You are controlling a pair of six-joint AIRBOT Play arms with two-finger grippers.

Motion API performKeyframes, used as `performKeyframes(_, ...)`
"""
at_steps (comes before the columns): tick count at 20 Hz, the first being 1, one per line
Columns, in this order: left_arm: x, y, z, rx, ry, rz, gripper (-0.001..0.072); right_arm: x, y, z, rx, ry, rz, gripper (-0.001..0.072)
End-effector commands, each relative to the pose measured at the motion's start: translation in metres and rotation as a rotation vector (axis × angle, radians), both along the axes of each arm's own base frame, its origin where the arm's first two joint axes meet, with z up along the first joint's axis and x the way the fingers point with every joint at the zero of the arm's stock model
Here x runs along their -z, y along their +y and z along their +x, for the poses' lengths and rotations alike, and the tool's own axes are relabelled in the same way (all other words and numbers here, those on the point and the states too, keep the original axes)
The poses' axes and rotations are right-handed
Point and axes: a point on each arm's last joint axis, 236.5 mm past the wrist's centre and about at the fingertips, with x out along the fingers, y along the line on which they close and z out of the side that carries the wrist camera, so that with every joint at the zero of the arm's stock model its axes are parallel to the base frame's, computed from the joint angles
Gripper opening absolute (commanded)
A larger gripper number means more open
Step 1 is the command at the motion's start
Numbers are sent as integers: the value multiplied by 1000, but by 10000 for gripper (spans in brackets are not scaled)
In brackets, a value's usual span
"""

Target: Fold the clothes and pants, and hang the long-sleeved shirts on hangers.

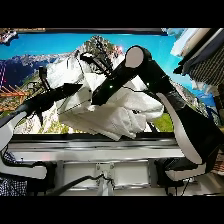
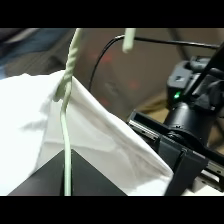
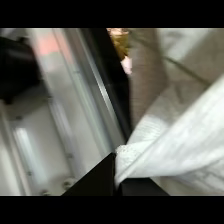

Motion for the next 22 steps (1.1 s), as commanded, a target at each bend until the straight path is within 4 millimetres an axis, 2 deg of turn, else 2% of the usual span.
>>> performKeyframes(1,-18,-4,-7,126,-67,-145,19,-27,0,-26,-37,63,52,27)
performKeyframes(4,-39,-6,-19,169,-142,-242,20,-39,-9,-38,-42,71,41,28)
performKeyframes(9,-45,-13,-23,182,-153,-252,20,-53,-18,-43,-11,46,31,32)
performKeyframes(12,-48,-17,-27,194,-162,-252,20,-66,-22,-50,-12,19,48,252)
performKeyframes(13,-51,-18,-29,199,-167,-252,19,-72,-24,-53,-13,6,55,308)
performKeyframes(14,-55,-20,-32,205,-178,-252,19,-78,-30,-58,-21,-11,54,318)
performKeyframes(16,-64,-23,-38,219,-203,-252,19,-93,-57,-54,-5,-107,3,315)
performKeyframes(17,-70,-25,-42,225,-218,-252,19,-101,-78,-38,33,-224,-48,301)
performKeyframes(18,-74,-26,-45,231,-230,-251,19,-113,-104,-14,85,-379,-108,297)
performKeyframes(20,-81,-28,-50,238,-249,-251,19,-150,-174,46,196,-765,-294,299)
performKeyframes(21,-83,-29,-51,242,-253,-251,19,-169,-203,66,235,-906,-373,315)
performKeyframes(22,-84,-31,-54,253,-247,-254,19,-184,-225,80,249,-1018,-435,376)
